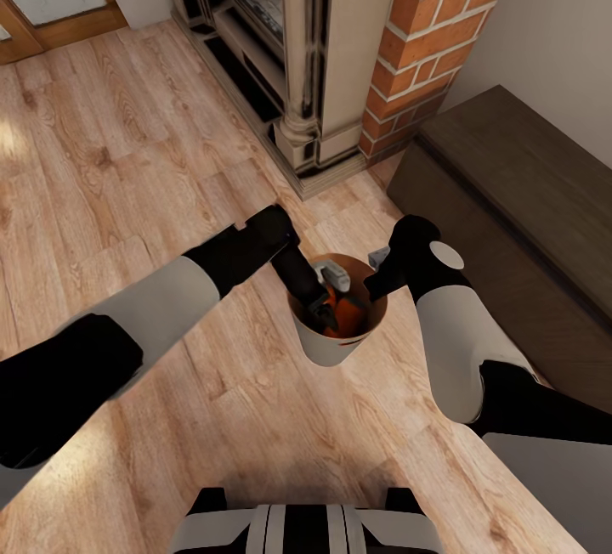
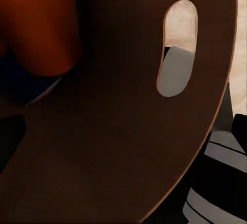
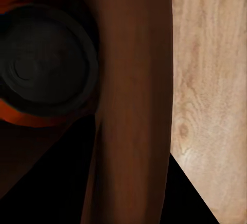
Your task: Put the three can of soda from the living room inside the tash can in the kitchen.
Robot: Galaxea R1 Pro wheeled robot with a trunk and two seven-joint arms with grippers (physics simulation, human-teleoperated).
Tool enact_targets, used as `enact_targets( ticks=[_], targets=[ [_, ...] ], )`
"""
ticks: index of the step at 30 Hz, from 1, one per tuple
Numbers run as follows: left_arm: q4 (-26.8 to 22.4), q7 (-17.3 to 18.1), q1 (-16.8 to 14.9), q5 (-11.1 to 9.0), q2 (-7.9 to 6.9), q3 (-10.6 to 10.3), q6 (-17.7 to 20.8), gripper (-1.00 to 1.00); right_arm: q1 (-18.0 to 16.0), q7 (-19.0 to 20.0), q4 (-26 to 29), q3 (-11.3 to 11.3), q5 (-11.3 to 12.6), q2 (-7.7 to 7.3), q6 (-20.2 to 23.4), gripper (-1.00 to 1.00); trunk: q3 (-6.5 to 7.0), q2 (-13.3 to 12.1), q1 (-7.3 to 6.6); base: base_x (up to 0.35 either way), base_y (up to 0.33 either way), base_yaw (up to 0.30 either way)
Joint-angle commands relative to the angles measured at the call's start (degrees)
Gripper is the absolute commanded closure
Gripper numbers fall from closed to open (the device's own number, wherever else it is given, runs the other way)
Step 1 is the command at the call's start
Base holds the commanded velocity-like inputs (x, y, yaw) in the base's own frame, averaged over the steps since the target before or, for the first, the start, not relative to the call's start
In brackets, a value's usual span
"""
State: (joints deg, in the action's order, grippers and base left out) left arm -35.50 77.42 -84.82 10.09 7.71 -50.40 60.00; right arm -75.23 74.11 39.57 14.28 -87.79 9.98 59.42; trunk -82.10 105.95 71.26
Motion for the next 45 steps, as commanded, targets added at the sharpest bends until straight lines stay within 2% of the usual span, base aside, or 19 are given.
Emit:
enact_targets(
  ticks=[1, 3, 5, 7, 8, 11, 13, 14, 15, 16, 17, 18, 21, 24, 28, 31, 35, 38, 45],
  targets=[
    [-0.4, 0.1, 0.0, 0.0, -0.15, 0.3, 0.0, -1.0, 0.0, 0.1, 0.0, 0.1, 0.8, 0.01, 0.6, 1.0, 0.0, 0.0, 0.0, 0.0, 0.0, 0.0],
    [-2.7, 0.3, 0.0, -0.3, -0.59, 1.3, 0.0, -1.0, 0.0, 0.1, -0.1, 0.1, 0.8, 0.01, 0.6, 1.0, 0.0, 0.0, 0.0, 0.0, 0.0, 0.0],
    [-8.7, 0.5, 0.0, -0.5, -4.24, 5.0, 0.0, -1.0, 0.1, 0.1, -0.3, 0.2, 0.8, 0.01, 0.6, 1.0, 0.0, 0.0, 0.0, 0.0, 0.0, 0.0],
    [-15.7, 1.3, 0.0, -0.6, -9.78, 11.3, 0.0, -1.0, 0.1, 0.1, -0.6, 0.3, 0.8, 0.01, 0.6, 1.0, 0.0, 0.0, 0.0, 0.0, 0.0, 0.0],
    [-17.1, 1.6, 0.0, -0.6, -11.26, 13.0, 0.0, -1.0, 0.1, 0.1, -0.6, 0.4, 0.8, 0.01, 0.6, 1.0, 0.0, 0.0, 0.0, 0.0, 0.0, 0.0],
    [-21.3, 4.2, 0.1, -0.6, -20.97, 20.3, 0.0, -1.0, 0.1, 0.2, -0.8, 0.7, 0.8, 0.01, 0.6, 1.0, 0.0, 0.0, 0.0, 0.0, 0.0, 0.0],
    [-21.8, 4.6, 0.5, -0.6, -23.58, 21.9, 0.0, -1.0, 0.2, 0.2, -0.8, 0.8, 0.8, 0.01, 0.6, 1.0, 0.0, 0.0, 0.0, 0.0, 0.0, 0.0],
    [-22.2, 4.8, 2.4, -0.5, -26.18, 24.7, -0.8, -1.0, 0.2, 0.3, -0.8, 0.8, 0.8, 0.01, 0.6, 1.0, 0.0, 0.0, 0.0, 0.0, 0.0, 0.0],
    [-22.3, 4.8, 3.4, -0.5, -26.8, 25.9, -1.0, -1.0, 0.3, 0.3, -0.8, 0.9, 0.8, 0.01, 0.6, 1.0, 0.0, 0.0, 0.0, 0.0, 0.0, 0.0],
    [-22.5, 4.8, 5.9, -0.5, -27.65, 29.1, -1.3, -1.0, 0.3, 0.3, -0.8, 0.9, 0.8, 0.01, 0.6, 1.0, 0.0, 0.0, 0.0, 0.0, 0.0, 0.0],
    [-22.7, 4.7, 7.3, -0.5, -27.93, 31.1, -1.4, -1.0, 0.3, 0.3, -0.8, 1.0, 0.8, 0.01, 0.6, 1.0, 0.0, 0.0, 0.0, 0.0, 0.0, 0.0],
    [-23.1, 4.1, 12.3, -0.4, -28.35, 37.7, -2.2, -1.0, 0.3, 0.4, -0.8, 1.5, 0.8, 0.01, 0.6, 1.0, 0.0, 0.0, 0.0, 0.0, 0.0, 0.0],
    [-23.0, 3.5, 19.2, -0.3, -28.52, 45.9, -6.5, -1.0, 0.3, 0.3, -0.8, 2.9, 0.7, 0.01, 0.6, 1.0, 0.0, 0.0, 0.0, 0.0, 0.0, 0.0],
    [-23.3, 3.2, 25.6, -0.6, -28.47, 50.7, -10.2, -1.0, 0.3, 0.4, -0.7, 3.9, 0.7, 0.01, 0.6, 1.0, 0.0, 0.0, 0.0, 0.0, 0.0, 0.0],
    [-23.4, 3.1, 31.3, -0.7, -27.71, 52.7, -11.8, -1.0, 0.2, 0.1, -0.7, 5.5, 0.7, -0.28, 0.6, 1.0, -0.72, 1.6, 0.87, 0.0, 0.0, 0.0],
    [-23.3, 2.3, 32.8, -0.4, -27.05, 53.0, -12.8, -1.0, 0.2, -0.3, -0.7, 6.7, 0.7, -0.37, 0.6, 1.0, -1.25, 2.8, 1.53, 0.0, 0.0, 0.0],
    [-23.0, -3.9, 35.0, -0.3, -25.63, 53.0, -13.8, -1.0, 0.2, -0.4, -0.4, 7.4, 0.7, -0.39, 0.6, 1.0, -1.97, 4.4, 2.41, 0.0, 0.0, 0.0],
    [-23.3, -11.6, 38.3, -0.5, -23.23, 53.0, -18.2, -1.0, 0.3, -0.4, -0.4, 7.6, 0.7, -0.4, 0.6, 1.0, -2.15, 4.8, 2.63, 0.0, 0.0, 0.0],
    [-23.9, -14.9, 39.6, -0.9, -22.3, 53.7, -20.4, -1.0, 0.5, -0.5, -0.3, 7.5, 0.8, -0.4, 0.6, 1.0, -2.15, 4.8, 2.63, -0.124, 0.077, 0.0]
  ],
)
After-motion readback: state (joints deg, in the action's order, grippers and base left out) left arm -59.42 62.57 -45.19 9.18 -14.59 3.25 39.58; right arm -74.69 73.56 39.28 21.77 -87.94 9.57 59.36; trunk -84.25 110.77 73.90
